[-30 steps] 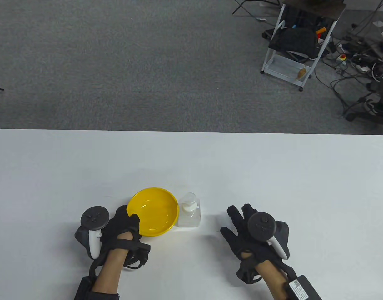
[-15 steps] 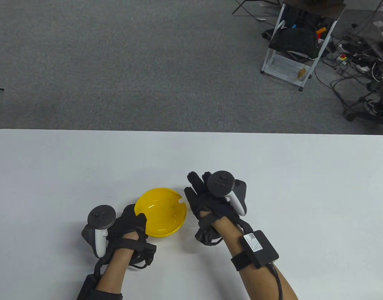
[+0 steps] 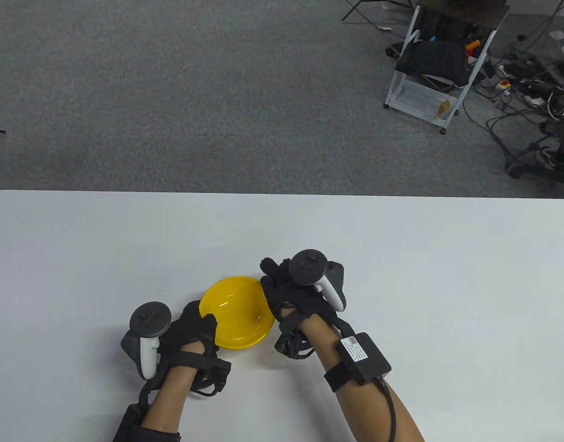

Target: Press foam dish soap pump onto bowl

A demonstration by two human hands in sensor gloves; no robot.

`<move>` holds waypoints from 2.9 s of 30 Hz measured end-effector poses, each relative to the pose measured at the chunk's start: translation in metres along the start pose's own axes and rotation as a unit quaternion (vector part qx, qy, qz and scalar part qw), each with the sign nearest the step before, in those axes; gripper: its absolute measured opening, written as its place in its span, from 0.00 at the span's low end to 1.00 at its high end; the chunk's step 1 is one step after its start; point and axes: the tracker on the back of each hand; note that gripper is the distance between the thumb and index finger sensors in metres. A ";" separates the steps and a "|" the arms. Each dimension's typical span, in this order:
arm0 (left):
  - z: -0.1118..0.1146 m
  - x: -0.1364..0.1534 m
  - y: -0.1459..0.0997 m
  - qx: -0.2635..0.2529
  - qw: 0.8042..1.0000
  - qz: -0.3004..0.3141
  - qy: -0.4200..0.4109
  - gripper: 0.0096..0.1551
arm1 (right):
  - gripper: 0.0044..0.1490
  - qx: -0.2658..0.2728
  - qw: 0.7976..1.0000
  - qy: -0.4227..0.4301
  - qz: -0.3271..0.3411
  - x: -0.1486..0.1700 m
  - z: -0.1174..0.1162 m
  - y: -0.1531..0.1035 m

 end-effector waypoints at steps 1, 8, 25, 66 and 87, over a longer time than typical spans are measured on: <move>0.000 0.000 0.000 0.000 1.000 0.000 0.000 0.31 | 0.42 0.009 1.000 0.000 0.006 0.001 0.000 0.000; 0.000 0.000 0.000 0.001 1.000 0.001 0.002 0.31 | 0.42 0.010 1.000 0.003 0.016 0.006 -0.005 0.001; 0.000 0.002 0.001 0.006 1.000 -0.003 0.001 0.32 | 0.43 0.000 0.999 0.041 0.029 0.008 0.003 -0.002; 0.001 0.003 0.000 0.024 1.000 -0.001 -0.012 0.31 | 0.43 -0.030 0.998 0.052 0.028 0.017 0.001 0.001; 0.001 0.006 0.000 0.037 0.999 -0.006 -0.026 0.32 | 0.42 -0.016 0.994 0.093 0.048 0.022 -0.005 0.001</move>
Point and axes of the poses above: the tracker on the back of each hand, its own x axis roughly to the little-finger side, its own y axis roughly from the wrist to the fingertips, z = x × y, and after that the axes turned 5 degrees about x, right-handed
